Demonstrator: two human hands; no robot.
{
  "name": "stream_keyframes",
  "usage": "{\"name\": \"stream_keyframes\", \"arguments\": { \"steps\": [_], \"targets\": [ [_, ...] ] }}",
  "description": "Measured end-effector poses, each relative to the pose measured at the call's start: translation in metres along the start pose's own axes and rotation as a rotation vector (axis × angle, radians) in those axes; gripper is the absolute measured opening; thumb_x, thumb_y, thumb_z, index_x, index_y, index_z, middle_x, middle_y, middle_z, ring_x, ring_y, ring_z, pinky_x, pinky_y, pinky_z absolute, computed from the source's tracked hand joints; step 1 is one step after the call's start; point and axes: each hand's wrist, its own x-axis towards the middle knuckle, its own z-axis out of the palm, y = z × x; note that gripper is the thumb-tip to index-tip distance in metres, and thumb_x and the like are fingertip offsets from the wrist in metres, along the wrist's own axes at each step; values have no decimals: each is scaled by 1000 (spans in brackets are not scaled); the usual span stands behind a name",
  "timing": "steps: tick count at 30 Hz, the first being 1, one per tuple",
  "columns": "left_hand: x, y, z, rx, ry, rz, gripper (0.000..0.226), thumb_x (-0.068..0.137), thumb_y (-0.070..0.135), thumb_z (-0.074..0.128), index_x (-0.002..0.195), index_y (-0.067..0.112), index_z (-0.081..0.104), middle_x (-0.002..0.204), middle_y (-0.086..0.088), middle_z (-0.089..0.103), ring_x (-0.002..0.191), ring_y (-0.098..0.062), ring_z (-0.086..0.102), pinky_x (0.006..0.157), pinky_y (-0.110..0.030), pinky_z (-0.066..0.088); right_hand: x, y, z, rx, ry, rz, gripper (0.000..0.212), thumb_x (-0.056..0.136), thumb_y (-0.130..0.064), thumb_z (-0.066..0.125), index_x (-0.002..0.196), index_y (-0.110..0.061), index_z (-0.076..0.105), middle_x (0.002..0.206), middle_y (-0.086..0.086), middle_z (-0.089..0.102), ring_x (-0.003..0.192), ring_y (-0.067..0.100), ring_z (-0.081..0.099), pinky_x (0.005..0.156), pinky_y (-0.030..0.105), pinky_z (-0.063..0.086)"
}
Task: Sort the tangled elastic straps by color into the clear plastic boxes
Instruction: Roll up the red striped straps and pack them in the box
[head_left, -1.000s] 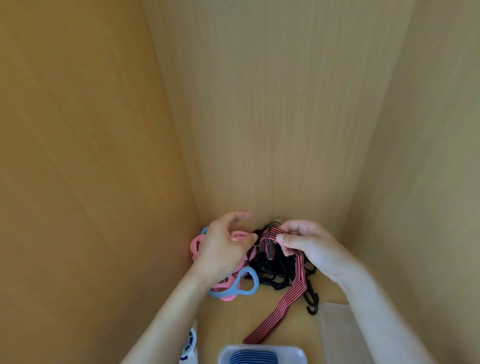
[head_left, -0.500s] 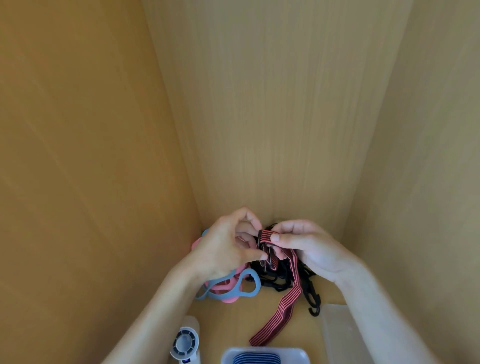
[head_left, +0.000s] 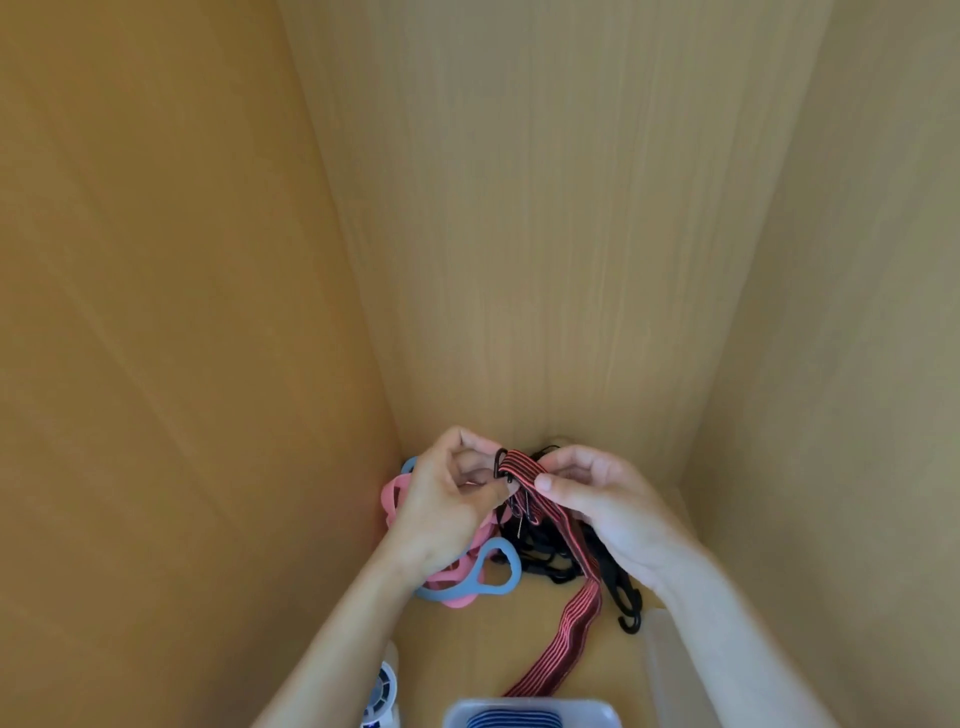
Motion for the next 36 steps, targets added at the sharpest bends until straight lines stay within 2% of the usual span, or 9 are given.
{"name": "stream_keyframes", "arguments": {
  "steps": [3, 9, 16, 18, 21, 25, 28, 32, 36],
  "targets": [
    [-1, 2, 6, -75, 34, -30, 20, 92, -7, 65, 107, 1, 54, 98, -13, 77, 89, -38, 72, 80, -44, 59, 1, 7, 5, -43, 52, -29, 12, 84, -28, 79, 94, -25, 76, 100, 3, 76, 97, 21, 71, 96, 40, 53],
    [-1, 8, 13, -234, 59, -69, 19, 96, -4, 60, 113, -2, 53, 99, -16, 77, 78, -23, 74, 68, -26, 56, -1, 13, 9, 66, -103, 28, 40, 85, -48, 71, 108, -16, 73, 108, 13, 75, 93, 28, 73, 79, 32, 53],
    [5, 12, 16, -185, 79, -71, 18, 96, -1, 61, 112, 2, 55, 92, -20, 75, 58, -22, 65, 62, -40, 54, -3, 13, 14, 31, -150, 22, 33, 89, -56, 62, 93, -27, 77, 90, 13, 75, 77, 25, 69, 68, 25, 49],
    [7, 13, 14, -164, 58, -73, 17, 97, 0, 59, 113, 4, 55, 93, -20, 76, 67, -29, 68, 70, -45, 55, -2, 13, 15, 62, -140, 14, 31, 91, -54, 62, 87, -27, 76, 81, 12, 71, 69, 23, 64, 67, 30, 46],
    [9, 16, 11, -162, 30, -65, 20, 99, -1, 54, 118, 2, 57, 95, -22, 75, 75, -27, 69, 74, -36, 56, -1, 12, 16, 59, -107, -14, 35, 92, -54, 60, 82, -23, 72, 73, 11, 66, 64, 23, 59, 68, 35, 45],
    [16, 28, 8, -216, -62, -59, 24, 99, 1, 55, 122, -6, 55, 108, -36, 64, 81, -40, 61, 89, -63, 48, 6, -2, 16, 46, -58, -76, 50, 87, -57, 63, 85, -8, 68, 69, 9, 63, 62, 23, 56, 66, 32, 46],
    [24, 40, 8, -205, -88, -34, 26, 98, 5, 61, 122, -4, 57, 113, -37, 63, 76, -38, 60, 89, -65, 48, 13, -16, 14, 61, -57, -109, 60, 90, -55, 63, 97, 5, 65, 70, 8, 63, 63, 22, 57, 66, 30, 49],
    [35, 52, 8, -148, -71, 30, 28, 96, 6, 64, 121, -4, 56, 108, -33, 67, 61, -30, 65, 77, -53, 56, 18, -30, 13, 68, -53, -114, 54, 92, -48, 60, 106, 4, 67, 72, 8, 65, 65, 21, 60, 71, 33, 48],
    [44, 56, 10, -128, 33, 42, 25, 96, 1, 62, 121, -4, 57, 115, -28, 69, 88, -31, 67, 84, -43, 57, 17, -31, 10, 56, -71, -79, 22, 102, -24, 56, 104, -8, 71, 81, 13, 71, 74, 24, 68, 71, 31, 56]
  ]
}}
